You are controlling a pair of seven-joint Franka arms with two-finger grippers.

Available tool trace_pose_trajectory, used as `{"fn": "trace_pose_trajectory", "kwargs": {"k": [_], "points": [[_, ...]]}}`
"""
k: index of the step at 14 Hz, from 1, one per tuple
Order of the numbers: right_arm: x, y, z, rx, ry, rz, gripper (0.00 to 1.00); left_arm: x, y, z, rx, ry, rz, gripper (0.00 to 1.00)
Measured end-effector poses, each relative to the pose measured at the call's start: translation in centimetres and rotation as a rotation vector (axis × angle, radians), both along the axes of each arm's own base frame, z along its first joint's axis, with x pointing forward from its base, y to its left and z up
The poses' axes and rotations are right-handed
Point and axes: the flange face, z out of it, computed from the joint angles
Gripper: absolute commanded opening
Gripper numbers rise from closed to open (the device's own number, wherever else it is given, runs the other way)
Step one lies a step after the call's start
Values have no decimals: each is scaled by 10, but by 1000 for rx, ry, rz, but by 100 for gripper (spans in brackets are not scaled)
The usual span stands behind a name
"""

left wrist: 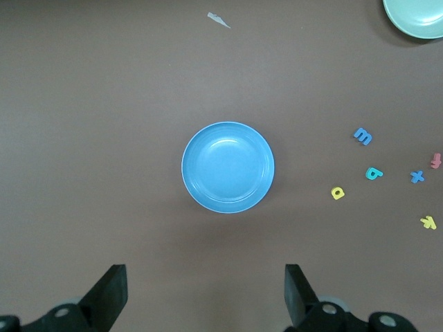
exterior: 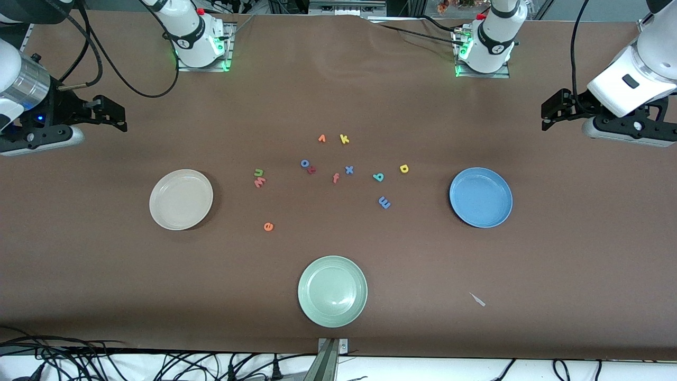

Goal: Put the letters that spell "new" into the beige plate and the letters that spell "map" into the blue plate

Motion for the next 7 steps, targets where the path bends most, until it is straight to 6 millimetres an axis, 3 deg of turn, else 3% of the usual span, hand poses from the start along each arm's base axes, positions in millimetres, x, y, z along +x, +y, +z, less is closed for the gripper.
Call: {"fn": "trace_pose_trajectory", "kwargs": {"k": [7], "points": [[0, 2, -6, 2, 1, 1, 100, 0, 0, 0, 0, 0, -2, 100]]}}
